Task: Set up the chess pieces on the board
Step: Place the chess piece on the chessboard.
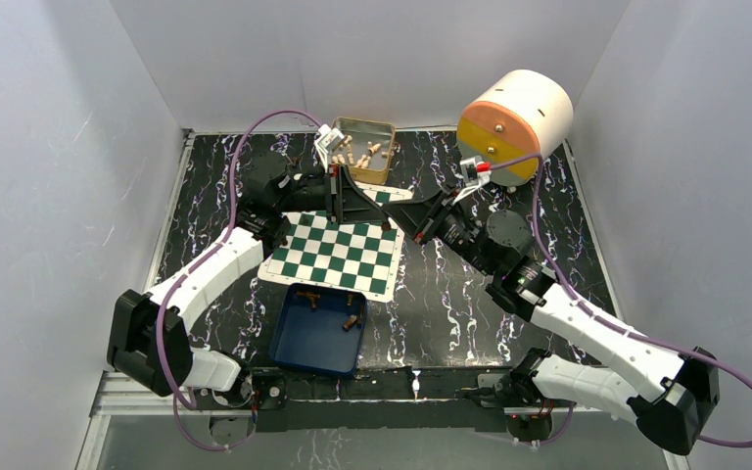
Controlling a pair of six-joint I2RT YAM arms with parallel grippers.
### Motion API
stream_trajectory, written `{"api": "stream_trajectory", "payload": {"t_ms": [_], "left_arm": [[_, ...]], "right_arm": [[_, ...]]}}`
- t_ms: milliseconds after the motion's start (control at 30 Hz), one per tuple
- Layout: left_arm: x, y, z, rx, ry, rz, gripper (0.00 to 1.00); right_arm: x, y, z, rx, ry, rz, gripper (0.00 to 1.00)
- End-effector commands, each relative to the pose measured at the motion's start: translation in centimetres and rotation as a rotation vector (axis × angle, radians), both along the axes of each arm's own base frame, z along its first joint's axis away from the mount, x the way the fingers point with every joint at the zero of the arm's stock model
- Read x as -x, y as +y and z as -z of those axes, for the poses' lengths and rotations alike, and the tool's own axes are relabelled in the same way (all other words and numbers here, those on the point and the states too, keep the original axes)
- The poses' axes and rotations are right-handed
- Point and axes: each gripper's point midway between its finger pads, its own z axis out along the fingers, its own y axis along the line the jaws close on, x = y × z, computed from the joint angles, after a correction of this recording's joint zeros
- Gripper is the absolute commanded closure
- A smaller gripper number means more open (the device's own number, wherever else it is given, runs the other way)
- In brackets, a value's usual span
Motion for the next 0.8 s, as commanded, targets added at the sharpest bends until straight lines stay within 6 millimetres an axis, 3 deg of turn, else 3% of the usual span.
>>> {"api": "stream_trajectory", "payload": {"t_ms": [0,200,367,567,767], "left_arm": [[0.4,-0.1,-1.8,0.043,-0.049,-0.033,0.87],[0.4,-0.1,-2.0,0.052,-0.037,-0.064,1.0],[-0.1,0.1,-2.1,0.062,-0.007,-0.12,1.0],[-1.4,0.1,-1.0,0.041,0.035,-0.196,1.0],[-1.6,0.2,-2.2,0.079,0.037,-0.217,1.0]], "right_arm": [[0.6,0.4,-2.7,-0.09,-0.034,-0.037,0.9],[0.6,0.6,-2.4,-0.112,-0.013,-0.043,0.86],[-0.1,-0.2,-1.9,-0.099,-0.004,0.016,0.75],[-0.4,-2.5,-0.4,0.01,-0.068,0.118,0.5],[0.5,-2.7,-0.1,0.137,-0.224,0.081,0.44]]}}
